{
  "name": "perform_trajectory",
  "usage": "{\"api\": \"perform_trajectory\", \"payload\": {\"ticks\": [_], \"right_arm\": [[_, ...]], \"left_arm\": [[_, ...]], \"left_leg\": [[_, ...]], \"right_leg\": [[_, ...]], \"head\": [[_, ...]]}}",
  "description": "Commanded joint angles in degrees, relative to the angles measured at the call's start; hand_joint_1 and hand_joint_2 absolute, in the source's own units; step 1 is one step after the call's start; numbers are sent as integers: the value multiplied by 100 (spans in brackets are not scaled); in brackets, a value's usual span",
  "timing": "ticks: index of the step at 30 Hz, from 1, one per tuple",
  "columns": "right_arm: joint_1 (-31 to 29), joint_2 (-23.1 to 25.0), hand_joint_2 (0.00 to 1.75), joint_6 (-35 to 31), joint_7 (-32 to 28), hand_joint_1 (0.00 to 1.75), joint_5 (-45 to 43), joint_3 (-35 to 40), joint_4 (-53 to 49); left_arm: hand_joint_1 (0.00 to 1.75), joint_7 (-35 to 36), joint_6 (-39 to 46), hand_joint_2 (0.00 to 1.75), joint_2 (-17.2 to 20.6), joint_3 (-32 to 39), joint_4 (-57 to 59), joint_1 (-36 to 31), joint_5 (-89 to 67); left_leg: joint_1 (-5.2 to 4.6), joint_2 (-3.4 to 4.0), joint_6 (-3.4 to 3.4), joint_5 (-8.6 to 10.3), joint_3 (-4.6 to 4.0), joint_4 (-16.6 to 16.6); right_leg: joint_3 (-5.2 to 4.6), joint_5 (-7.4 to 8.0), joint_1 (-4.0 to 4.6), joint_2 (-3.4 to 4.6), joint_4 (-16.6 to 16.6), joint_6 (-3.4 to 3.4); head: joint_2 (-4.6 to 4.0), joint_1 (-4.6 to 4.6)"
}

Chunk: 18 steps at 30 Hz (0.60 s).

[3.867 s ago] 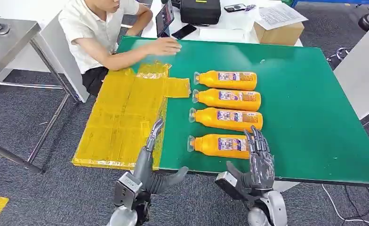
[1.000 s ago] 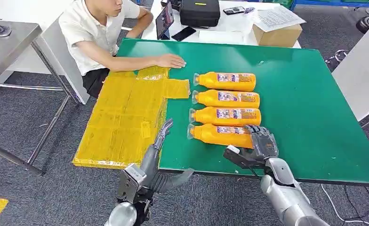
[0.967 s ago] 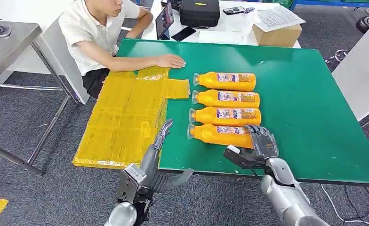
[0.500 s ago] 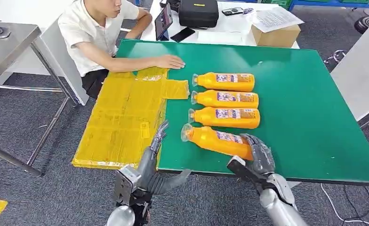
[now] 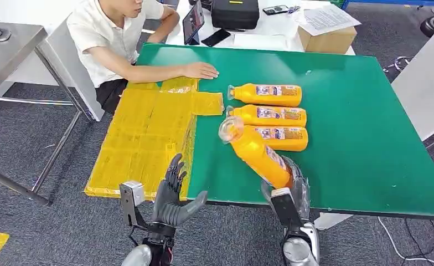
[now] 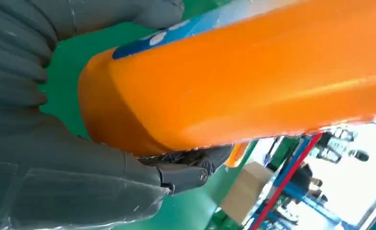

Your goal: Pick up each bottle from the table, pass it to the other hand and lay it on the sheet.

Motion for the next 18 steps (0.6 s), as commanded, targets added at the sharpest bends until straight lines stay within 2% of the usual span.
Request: {"api": "perform_trajectory", "payload": {"ticks": [1, 3, 5, 10, 15, 18], "right_arm": [[-123, 291, 175, -114, -103, 175, -89, 125, 144], [-211, 256, 175, -90, -112, 175, 81, 452, 328], [-387, 167, 175, 104, 121, 175, 376, 835, 646], [-593, 194, 175, 103, 76, 175, 680, 1244, 1018], [-679, 293, 175, -169, -123, 175, 1216, 2112, 1207], [-651, 314, 175, -194, -126, 175, 1211, 2138, 1199]], "left_arm": [[0, 67, 11, 175, 243, -198, 174, -108, 220], [0, 135, -206, 175, 275, -266, 141, -140, 382], [0, 112, -427, 175, 309, -352, 111, -181, 379], [0, 203, -666, 175, 296, -406, 212, -281, 370], [0, 357, -774, 175, 33, -335, 604, -497, 568], [0, 355, -773, 175, 6, -355, 610, -513, 561]], "left_leg": [[6, 2, -13, -6, 20, -7], [6, 2, -15, -8, 20, -6], [7, 10, -10, -4, 9, -5], [11, 11, -12, -6, 18, -6], [13, 12, -14, -9, 24, -6], [8, -1, -8, -1, 5, -5]], "right_leg": [[15, -6, 5, 7, -3, -13], [15, -7, 6, 10, -1, -16], [3, 0, 7, 14, -5, -9], [13, -2, 10, 16, -5, -12], [19, -3, 11, 19, -6, -14], [4, -2, 7, 3, -4, -7]], "head": [[0, 0], [0, -2], [0, -2], [0, -2], [0, -2], [0, -2]]}}
